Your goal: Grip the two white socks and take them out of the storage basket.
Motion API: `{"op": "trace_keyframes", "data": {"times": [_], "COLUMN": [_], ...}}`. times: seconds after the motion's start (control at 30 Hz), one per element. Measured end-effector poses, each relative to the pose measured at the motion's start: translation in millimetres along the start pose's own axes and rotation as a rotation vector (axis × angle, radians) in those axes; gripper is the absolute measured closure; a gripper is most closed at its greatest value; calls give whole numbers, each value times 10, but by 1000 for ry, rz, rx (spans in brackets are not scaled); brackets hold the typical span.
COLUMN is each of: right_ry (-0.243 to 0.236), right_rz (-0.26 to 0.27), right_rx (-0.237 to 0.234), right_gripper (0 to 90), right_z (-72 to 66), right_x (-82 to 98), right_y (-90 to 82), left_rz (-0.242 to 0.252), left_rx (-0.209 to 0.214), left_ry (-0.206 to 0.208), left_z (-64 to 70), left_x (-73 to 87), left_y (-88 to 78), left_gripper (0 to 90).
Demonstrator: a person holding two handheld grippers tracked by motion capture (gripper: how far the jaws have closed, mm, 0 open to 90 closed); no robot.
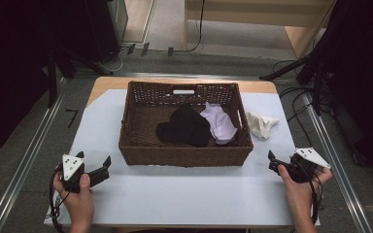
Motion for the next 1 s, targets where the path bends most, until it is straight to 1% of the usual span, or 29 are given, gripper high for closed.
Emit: {"op": "trace_keyframes", "data": {"times": [0.03, 0.07, 0.1, 0.13, 0.17, 0.23, 0.33, 0.43, 0.47, 0.53, 0.57, 0.63, 0.7, 0.73, 0.8, 0.9, 0.93, 0.97, 1.0], "right_ry": [1, 1, 6, 6, 12, 15, 13, 21, 18, 25, 25, 37, 33, 50, 65, 57, 58, 58, 53], "right_rz": [3, 3, 3, 3, 13, 20, 25, 21, 24, 22, 22, 21, 25, 29, 31, 39, 31, 31, 34], "right_rx": [-11, -11, -20, -20, -33, -47, -55, -51, -54, -51, -51, -53, -56, -67, -70, -64, -56, -56, -46], "right_gripper": [0, 0, 0, 0, 0, 0, 0, 0, 0, 0, 0, 0, 0, 0, 0, 0, 0, 0, 0], "right_z": [9, 9, 27, 27, 53, 77, 141, 214, 239, 282, 282, 339, 360, 387, 413, 447, 476, 476, 511], "right_x": [3, 3, 21, 21, 36, 47, 70, 103, 111, 132, 132, 167, 178, 197, 206, 215, 242, 242, 261], "right_y": [-23, -23, -78, -78, -136, -183, -256, -317, -330, -361, -361, -406, -419, -458, -505, -535, -565, -565, -600], "left_rz": [0, 0, 2, 2, 3, 4, 9, 2, 8, 8, 8, 7, 9, 9, 9, 8, 9, 9, 9], "left_rx": [-1, -1, -2, -3, -1, 1, -1, 1, 0, 0, 0, 0, -1, -2, -4, -4, -3, -3, -4], "left_ry": [0, 0, 1, 1, 1, 2, 0, 0, -1, -1, -1, -1, -1, -1, 0, 0, 1, 1, 1], "left_z": [0, 1, 0, 1, 2, 1, 3, 0, 1, 1, 1, 0, 2, 1, 1, 0, 0, 0, 1], "left_x": [0, 0, -1, -1, -1, -1, -3, -2, -3, -3, -3, -3, -3, -3, -3, -3, -3, -3, -3], "left_y": [0, 0, 0, 0, -2, -4, -3, -8, -4, -4, -4, -5, -4, -5, -5, -5, -6, -6, -8], "left_gripper": [71, 71, 66, 66, 42, 39, 25, 15, 14, 9, 9, 9, 9, 9, 9, 9, 9, 9, 9]}}
Point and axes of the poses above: each handheld gripper's, and its own axes: y roughly forward along the jaws, x roughly out of its underside, z roughly to its right, the point moved 6 cm from there along y, roughly forward along the jaws, and after that the axes turned 12 degrees about y, right-handed, at the moved point
